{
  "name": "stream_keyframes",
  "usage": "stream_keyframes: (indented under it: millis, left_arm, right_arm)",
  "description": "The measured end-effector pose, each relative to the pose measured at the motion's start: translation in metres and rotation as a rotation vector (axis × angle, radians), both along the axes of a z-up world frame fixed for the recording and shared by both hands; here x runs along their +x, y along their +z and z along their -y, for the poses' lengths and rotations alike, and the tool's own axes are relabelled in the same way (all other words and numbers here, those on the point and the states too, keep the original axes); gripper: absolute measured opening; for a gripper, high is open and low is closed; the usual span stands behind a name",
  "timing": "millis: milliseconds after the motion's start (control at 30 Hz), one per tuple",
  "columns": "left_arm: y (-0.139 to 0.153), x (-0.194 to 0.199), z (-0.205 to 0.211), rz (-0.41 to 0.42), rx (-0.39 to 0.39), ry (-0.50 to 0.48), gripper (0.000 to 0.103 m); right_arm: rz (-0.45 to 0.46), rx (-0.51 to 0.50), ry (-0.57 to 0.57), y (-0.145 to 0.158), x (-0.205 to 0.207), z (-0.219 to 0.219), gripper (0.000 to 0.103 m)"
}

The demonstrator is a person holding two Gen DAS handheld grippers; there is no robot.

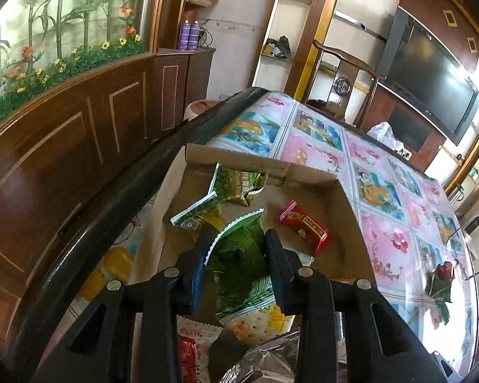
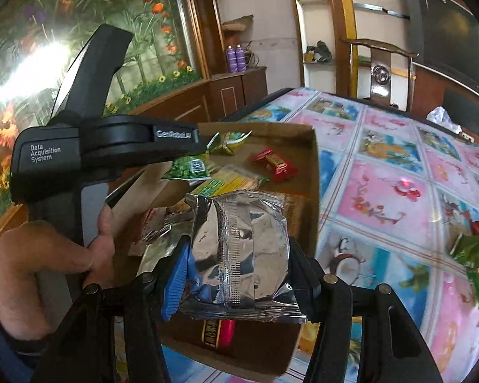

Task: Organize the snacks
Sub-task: 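Carry the green bag and silver foil bag into the cardboard box and release, then move the left gripper to a green bag while the right gripper grasps a clear packet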

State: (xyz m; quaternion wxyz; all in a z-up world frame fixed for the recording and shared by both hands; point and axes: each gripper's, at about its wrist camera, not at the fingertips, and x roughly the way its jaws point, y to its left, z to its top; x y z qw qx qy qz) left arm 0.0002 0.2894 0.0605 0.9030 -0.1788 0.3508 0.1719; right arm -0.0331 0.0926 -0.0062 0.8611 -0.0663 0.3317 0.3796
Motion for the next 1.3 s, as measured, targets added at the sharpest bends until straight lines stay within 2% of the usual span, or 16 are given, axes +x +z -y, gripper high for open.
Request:
stream_keyframes:
  millis: [500, 633, 733, 933, 1133, 1300]
  left_arm:
    - [0.002, 0.001, 0.006, -0.009, 0.048, 0.015, 0.033]
    - [0.003, 0.000, 0.005, -0.001, 0.047, 0.023, 0.046]
    - [0.005, -0.003, 0.005, 0.017, 0.044, 0.030, 0.049]
    - [0.012, -0.009, 0.009, 0.092, 0.020, 0.007, 0.051]
    - [0.022, -0.012, 0.021, 0.152, 0.049, -0.019, 0.053]
    - [0.029, -0.015, 0.039, 0.175, 0.076, -0.066, 0.053]
  right_arm:
    - [0.023, -0.020, 0.038, -0.002, -0.007, -0.008, 0.064]
    - [0.049, -0.011, 0.044, 0.002, -0.012, -0.006, 0.066]
    - [0.065, 0.007, 0.039, 0.007, -0.014, -0.002, 0.068]
    - [0.047, 0.100, -0.021, 0.023, -0.007, 0.025, 0.068]
    - [0.008, 0.149, -0.115, 0.031, 0.004, 0.061, 0.068]
    - [-0.018, 0.155, -0.207, 0.030, 0.009, 0.110, 0.068]
